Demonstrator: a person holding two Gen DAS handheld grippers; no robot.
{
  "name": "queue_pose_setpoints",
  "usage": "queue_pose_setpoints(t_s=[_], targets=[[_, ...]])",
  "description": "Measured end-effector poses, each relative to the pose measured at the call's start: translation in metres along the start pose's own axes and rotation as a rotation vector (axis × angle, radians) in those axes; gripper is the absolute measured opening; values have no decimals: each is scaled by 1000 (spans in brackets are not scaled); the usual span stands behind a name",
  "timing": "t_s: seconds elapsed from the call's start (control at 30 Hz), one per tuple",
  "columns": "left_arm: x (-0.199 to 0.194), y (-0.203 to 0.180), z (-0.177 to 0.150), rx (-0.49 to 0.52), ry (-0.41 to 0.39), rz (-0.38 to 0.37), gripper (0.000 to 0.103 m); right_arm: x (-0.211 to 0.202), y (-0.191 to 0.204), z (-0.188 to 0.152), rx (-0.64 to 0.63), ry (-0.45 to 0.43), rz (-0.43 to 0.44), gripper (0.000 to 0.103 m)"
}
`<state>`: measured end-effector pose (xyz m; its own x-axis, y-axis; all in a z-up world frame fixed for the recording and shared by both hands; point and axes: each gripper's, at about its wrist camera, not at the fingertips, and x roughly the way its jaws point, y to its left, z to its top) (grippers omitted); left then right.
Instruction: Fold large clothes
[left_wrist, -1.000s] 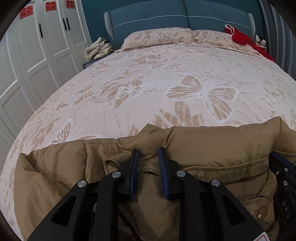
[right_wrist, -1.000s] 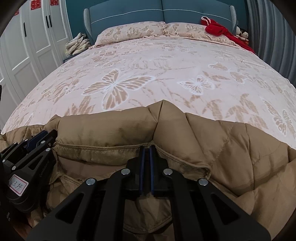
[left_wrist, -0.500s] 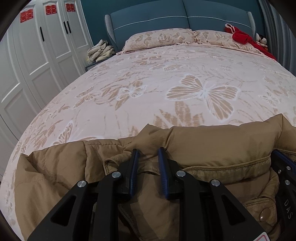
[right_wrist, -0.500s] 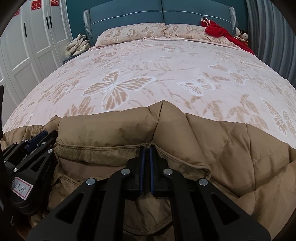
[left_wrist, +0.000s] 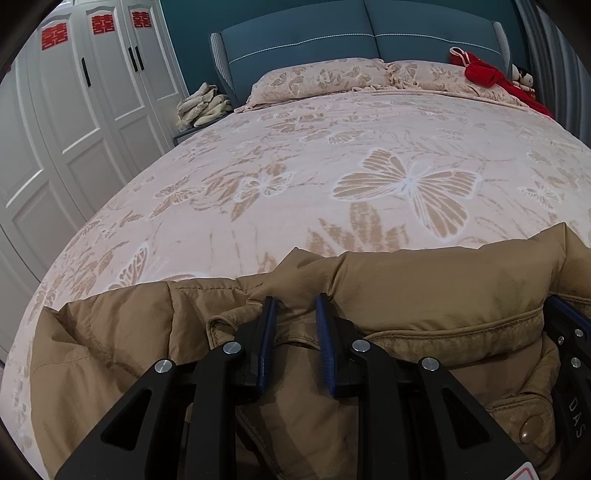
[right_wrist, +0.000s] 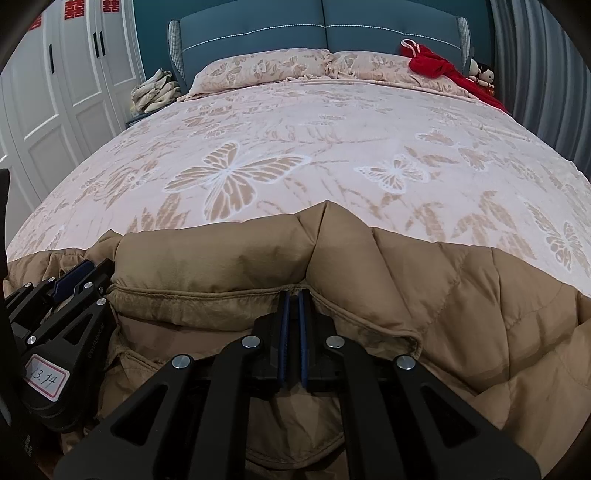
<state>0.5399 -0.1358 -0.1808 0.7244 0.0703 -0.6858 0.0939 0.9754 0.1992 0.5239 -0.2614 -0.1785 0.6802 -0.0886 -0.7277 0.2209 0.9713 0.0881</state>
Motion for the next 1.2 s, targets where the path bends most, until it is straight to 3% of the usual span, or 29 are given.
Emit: queue_pose_setpoints(t_s=[0.13, 0.2, 0.23, 0.27, 0.3, 0.33, 0.37, 0.43, 0.53, 0.6, 0.73, 0.83, 1.03, 1.1, 1.2], targets=[[0, 6, 8, -5, 30, -17, 21, 1, -1, 9, 5, 29, 2, 2], [-17, 23, 11, -41, 62, -67, 27, -8, -4, 13, 22, 57, 4, 5], [-26, 29, 10, -54, 71, -87, 38, -20, -5, 14, 25, 80, -1, 6], [-49, 41, 6, -84, 81, -108, 62, -41, -7, 13, 36, 89, 6, 13], [-70, 53, 0, -109, 77, -115, 71, -64, -11, 8, 53, 79, 30, 33], [-93, 67, -8, -131, 59, -136, 77, -98, -17, -3, 70, 56, 69, 45], [-128, 94, -25, -149, 29, -211, 80, -133, -26, -16, 78, 25, 104, 58], [-172, 129, -57, -140, 45, -264, 85, -197, -44, -52, 58, -20, 130, 60], [-211, 176, -108, -138, 128, -286, 85, -276, -84, -120, 65, 15, 94, 64], [-233, 218, -150, -194, 195, -275, 85, -319, -117, -168, 117, 58, 51, 64], [-256, 269, -210, -317, 292, -276, 85, -366, -163, -237, 268, 135, -9, 65], [-265, 277, -240, -364, 335, -304, 85, -380, -177, -273, 354, 147, -40, 65], [-261, 260, -265, -417, 402, -353, 85, -366, -176, -306, 531, 184, 47, 65], [-257, 258, -272, -443, 428, -369, 85, -366, -163, -311, 534, 179, 59, 65], [-260, 253, -274, -439, 407, -371, 85, -361, -150, -311, 504, 191, 82, 66]])
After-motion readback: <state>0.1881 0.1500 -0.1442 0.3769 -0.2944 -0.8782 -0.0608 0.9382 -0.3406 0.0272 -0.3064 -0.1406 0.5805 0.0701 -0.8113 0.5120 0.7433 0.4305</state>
